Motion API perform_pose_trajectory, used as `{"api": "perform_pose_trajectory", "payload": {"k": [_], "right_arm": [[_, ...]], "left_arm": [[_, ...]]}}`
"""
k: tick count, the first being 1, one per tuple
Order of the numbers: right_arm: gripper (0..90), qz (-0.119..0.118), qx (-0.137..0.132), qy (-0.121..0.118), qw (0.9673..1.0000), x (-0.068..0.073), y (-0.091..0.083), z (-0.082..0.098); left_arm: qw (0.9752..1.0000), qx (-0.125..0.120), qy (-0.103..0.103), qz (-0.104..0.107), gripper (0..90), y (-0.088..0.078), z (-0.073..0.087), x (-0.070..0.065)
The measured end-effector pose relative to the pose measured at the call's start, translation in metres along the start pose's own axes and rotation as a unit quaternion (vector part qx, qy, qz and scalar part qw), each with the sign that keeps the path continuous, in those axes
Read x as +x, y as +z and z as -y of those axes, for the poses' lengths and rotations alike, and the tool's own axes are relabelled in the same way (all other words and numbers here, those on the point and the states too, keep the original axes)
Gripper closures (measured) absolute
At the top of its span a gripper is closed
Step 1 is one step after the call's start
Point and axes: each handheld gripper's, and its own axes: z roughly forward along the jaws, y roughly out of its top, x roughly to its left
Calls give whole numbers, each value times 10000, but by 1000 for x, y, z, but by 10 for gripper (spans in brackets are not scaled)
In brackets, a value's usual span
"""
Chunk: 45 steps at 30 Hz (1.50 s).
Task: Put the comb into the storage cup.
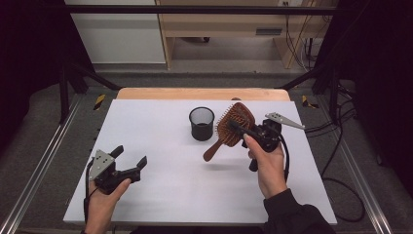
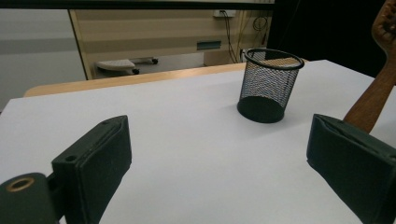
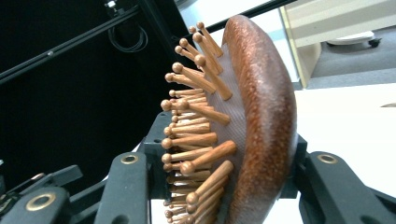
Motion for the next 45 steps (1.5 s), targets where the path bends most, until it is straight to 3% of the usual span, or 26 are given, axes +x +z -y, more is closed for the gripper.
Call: {"api": "perform_pose_trajectory", "payload": {"k": [8,11,23,45], "right_arm": [[522,143,-26,-35,9999,-9,-9,-11],[521,187,-12,-36,9998,-11,-11,-16],[520,300,-107,-109,9994,-14,-12,-35],[519,405,-244,-18,9989,-20,-10,-43]], "left_arm": [[9997,-67,74,-214,44,-11,6,9],[9996,-99,17,-268,37,-11,6,11],[9997,-75,-69,-240,38,-9,9,11],[9996,-108,-23,-274,42,-7,7,11]]}}
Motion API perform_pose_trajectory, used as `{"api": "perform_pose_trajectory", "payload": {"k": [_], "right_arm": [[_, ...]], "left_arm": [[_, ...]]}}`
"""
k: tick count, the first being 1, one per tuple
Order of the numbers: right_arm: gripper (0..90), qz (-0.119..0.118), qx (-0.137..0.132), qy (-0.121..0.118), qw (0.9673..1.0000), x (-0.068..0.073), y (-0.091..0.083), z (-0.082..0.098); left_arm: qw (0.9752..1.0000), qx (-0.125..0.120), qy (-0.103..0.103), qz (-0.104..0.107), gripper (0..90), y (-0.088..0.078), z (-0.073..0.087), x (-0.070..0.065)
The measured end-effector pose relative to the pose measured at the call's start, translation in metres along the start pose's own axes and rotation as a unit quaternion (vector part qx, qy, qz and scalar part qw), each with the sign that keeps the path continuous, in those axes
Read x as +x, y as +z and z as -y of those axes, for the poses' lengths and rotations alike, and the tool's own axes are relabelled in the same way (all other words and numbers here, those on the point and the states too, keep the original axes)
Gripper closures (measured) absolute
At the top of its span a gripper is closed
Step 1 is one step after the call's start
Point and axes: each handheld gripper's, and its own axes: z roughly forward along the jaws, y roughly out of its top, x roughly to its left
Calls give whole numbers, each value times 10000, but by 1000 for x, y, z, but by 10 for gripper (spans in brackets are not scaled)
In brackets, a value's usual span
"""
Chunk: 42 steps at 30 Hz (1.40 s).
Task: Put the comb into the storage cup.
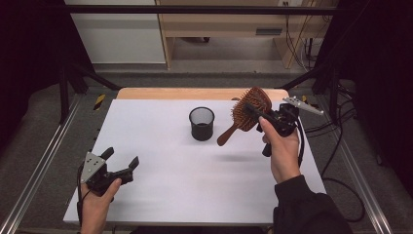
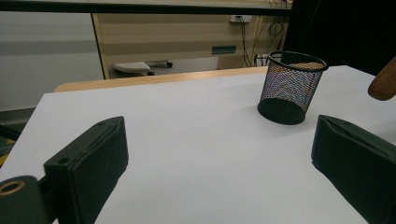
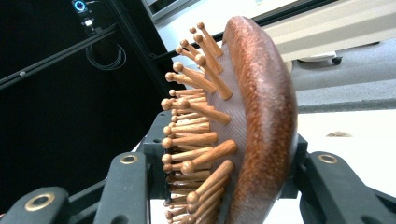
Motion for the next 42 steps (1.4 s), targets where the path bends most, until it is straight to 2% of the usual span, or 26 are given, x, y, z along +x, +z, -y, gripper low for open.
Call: {"api": "perform_pose_trajectory", "payload": {"k": [7,13,15,28,33,36,42], "right_arm": [[519,42,-11,1,10000,1,1,-5],[519,23,-61,-65,10000,9,5,-17],[519,2,-53,-116,9999,12,8,-20],[519,34,-184,-137,9997,19,15,-40],[518,34,-211,-190,9996,22,15,-46],[518,26,-235,-195,9995,21,16,-50],[518,31,-272,-186,9995,20,17,-58]], "left_arm": [[10000,-17,-24,11,43,0,-1,1],[9999,-25,-109,-7,46,6,-1,0],[10000,-3,-70,6,46,6,-1,-1],[9999,-56,-123,-14,49,3,-2,1],[10000,-26,-91,28,49,5,-1,-1],[10000,11,8,57,49,5,-1,-3],[10000,10,-15,12,50,4,-1,-3]]}}
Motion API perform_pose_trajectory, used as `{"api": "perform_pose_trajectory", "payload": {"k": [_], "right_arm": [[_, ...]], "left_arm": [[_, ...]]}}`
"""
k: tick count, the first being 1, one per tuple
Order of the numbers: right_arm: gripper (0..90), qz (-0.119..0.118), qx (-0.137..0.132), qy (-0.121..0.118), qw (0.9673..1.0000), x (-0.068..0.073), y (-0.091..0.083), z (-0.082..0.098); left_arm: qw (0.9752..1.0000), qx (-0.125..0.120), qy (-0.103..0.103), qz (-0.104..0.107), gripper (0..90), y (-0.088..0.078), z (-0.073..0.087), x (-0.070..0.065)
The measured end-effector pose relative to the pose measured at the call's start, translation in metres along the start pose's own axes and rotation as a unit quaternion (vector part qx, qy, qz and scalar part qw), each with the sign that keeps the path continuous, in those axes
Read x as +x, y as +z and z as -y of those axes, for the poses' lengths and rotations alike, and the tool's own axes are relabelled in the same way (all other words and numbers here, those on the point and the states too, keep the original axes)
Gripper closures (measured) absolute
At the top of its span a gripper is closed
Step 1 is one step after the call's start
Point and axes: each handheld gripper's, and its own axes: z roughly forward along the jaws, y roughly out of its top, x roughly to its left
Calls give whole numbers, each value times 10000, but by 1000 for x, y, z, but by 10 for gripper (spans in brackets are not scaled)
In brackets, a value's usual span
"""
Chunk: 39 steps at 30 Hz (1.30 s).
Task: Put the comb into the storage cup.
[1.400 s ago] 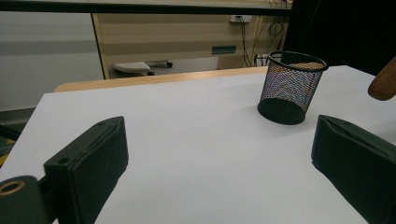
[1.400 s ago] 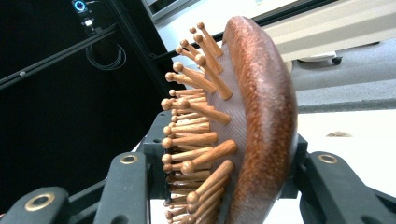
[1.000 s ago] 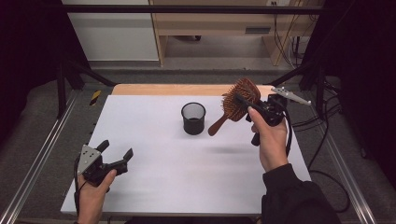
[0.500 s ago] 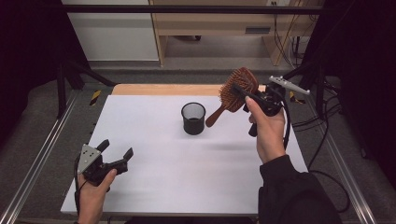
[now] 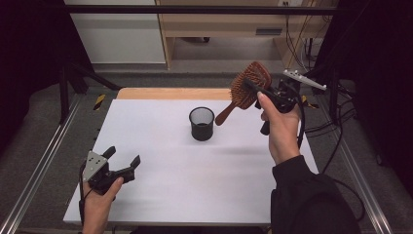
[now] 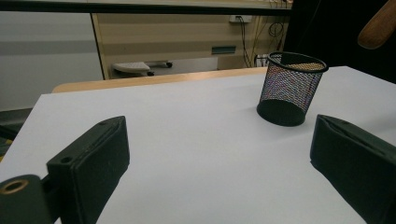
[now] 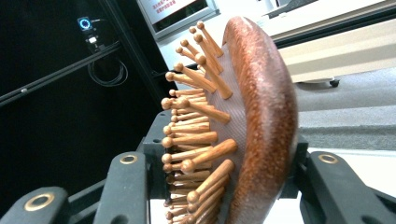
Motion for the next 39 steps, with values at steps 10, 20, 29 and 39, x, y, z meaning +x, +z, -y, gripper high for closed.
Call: {"api": "perform_pose_trajectory", "payload": {"k": [10,20,29,39], "right_arm": [[518,79,-93,90,9999,2,6,-6],[518,93,-63,144,9998,1,12,-8],[517,40,-162,141,9998,5,13,-17],[517,-7,-146,104,9998,8,19,-20]], "left_arm": [[10000,-32,-34,43,53,2,-2,-3],[9999,-64,-97,-3,54,1,-2,-1],[9999,-70,-66,-29,56,0,-2,0],[10000,-30,-57,59,56,3,-2,-2]]}}
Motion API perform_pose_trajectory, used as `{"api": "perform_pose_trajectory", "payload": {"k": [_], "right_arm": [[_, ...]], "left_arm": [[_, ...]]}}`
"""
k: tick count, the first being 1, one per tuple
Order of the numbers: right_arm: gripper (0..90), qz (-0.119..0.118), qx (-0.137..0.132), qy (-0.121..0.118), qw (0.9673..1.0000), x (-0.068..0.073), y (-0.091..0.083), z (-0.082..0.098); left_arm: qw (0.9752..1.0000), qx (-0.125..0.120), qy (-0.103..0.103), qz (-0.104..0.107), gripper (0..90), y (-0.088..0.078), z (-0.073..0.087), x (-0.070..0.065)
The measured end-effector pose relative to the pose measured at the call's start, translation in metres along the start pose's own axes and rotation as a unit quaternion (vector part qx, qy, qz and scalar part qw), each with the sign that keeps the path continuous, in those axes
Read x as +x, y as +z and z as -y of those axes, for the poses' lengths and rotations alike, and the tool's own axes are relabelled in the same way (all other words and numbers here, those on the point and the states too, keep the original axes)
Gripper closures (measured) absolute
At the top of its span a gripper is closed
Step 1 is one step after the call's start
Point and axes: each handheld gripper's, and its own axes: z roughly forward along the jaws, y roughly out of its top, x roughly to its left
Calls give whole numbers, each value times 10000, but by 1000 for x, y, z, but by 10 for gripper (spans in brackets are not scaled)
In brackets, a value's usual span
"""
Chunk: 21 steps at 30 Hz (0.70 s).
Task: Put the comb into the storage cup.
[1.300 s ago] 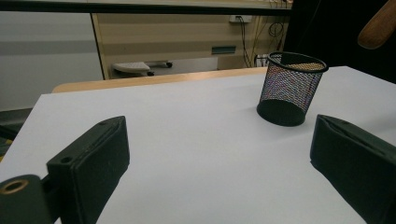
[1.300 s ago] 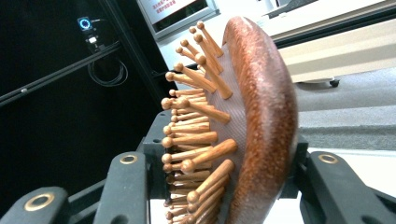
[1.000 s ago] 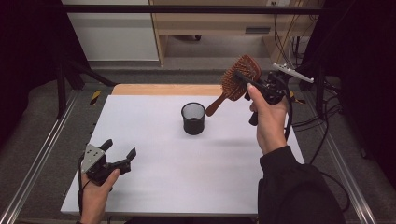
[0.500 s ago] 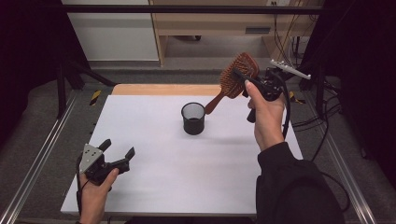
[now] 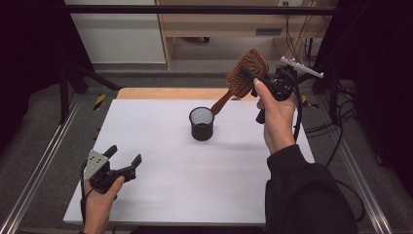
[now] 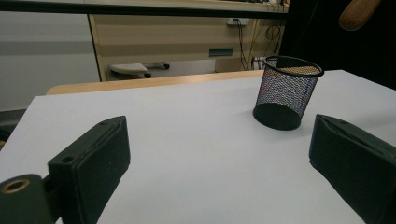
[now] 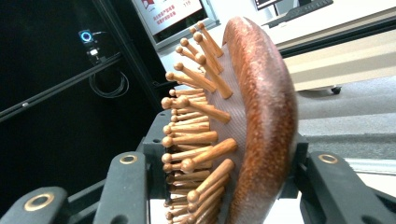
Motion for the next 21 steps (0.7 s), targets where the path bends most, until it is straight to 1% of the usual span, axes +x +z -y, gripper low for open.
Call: {"api": "perform_pose_trajectory", "payload": {"k": [5,8,11,17,21], "right_arm": [[517,6,30,54,10000,0,7,0],[517,25,44,18,10000,2,9,-1],[517,41,49,32,10000,3,12,-2],[517,56,105,68,9999,4,20,1],[517,33,137,75,9999,6,26,4]], "left_arm": [[10000,-10,24,11,56,0,-1,-1],[10000,7,46,48,56,2,0,-2],[10000,6,58,67,56,2,-1,-3],[10000,-10,16,69,56,1,-1,-3],[10000,-29,-24,24,57,-1,-1,-1]]}}
